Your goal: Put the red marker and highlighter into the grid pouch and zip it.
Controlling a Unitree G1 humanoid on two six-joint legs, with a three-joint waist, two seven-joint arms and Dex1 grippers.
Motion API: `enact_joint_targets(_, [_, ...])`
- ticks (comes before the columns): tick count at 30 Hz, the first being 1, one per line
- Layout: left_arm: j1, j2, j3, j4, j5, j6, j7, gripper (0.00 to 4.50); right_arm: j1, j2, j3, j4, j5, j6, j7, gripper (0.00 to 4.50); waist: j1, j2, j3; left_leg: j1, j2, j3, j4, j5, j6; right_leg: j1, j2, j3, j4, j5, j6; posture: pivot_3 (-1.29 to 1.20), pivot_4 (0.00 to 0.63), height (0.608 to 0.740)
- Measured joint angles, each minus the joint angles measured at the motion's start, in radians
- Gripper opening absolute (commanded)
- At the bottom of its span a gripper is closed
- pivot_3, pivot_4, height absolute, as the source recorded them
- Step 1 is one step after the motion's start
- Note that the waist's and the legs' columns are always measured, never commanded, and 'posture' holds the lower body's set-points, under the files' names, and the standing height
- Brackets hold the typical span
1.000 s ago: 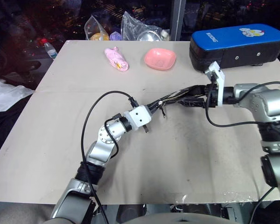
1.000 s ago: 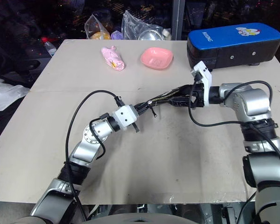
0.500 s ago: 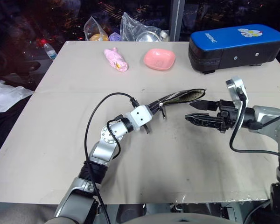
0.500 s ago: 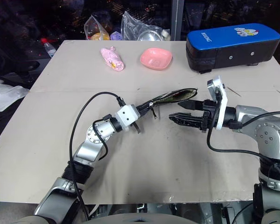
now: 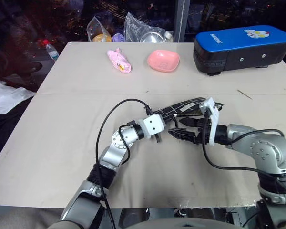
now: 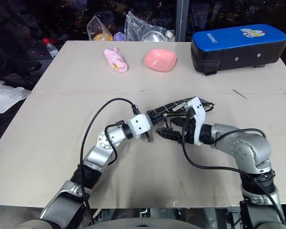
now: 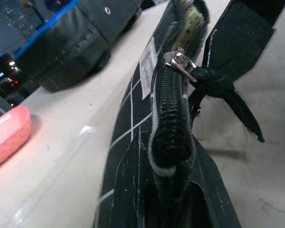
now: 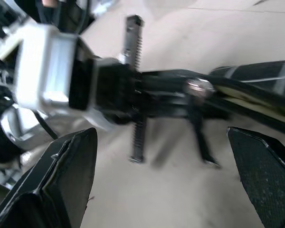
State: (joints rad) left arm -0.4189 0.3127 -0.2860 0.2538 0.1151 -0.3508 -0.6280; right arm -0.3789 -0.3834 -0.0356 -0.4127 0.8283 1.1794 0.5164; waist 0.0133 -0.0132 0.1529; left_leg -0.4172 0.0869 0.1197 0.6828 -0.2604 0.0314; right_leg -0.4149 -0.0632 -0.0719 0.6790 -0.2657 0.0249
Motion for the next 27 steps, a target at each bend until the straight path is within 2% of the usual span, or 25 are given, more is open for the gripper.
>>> enact_joint_targets(8, [-0.004,-0.007,0.0,0.013,0.002,-0.005,0.0,0.0,-0.017,0.066,-0.024,0.034,0.018,0.019,-0.086,4.41,-0.001,0.0,0.0,0.0,0.0,0.0,0.0,0.0,0.0,0.0,0.0,0.0,0.0,0.0,0.0,0.0,0.15,0.717])
enact_joint_targets(12, [-0.004,-0.008,0.0,0.013,0.003,-0.005,0.0,0.0,-0.017,0.077,-0.023,0.042,0.016,0.014,-0.107,3.3,-0.001,0.0,0.0,0.0,0.0,0.0,0.0,0.0,0.0,0.0,0.0,0.0,0.0,0.0,0.0,0.0,0.15,0.717])
enact_joint_targets(19, [-0.004,-0.008,0.0,0.013,0.005,-0.005,0.001,0.0,-0.017,0.091,-0.026,0.061,0.017,-0.008,-0.125,0.11,-0.001,0.0,0.0,0.0,0.0,0.0,0.0,0.0,0.0,0.0,0.0,0.0,0.0,0.0,0.0,0.0,0.15,0.717])
enact_joint_targets(27, [-0.009,-0.008,0.001,0.023,0.009,-0.006,0.005,0.0,-0.019,0.086,-0.027,0.065,0.015,-0.015,-0.131,0.04,-0.001,0.0,0.0,0.0,0.0,0.0,0.0,0.0,0.0,0.0,0.0,0.0,0.0,0.0,0.0,0.0,0.15,0.717])
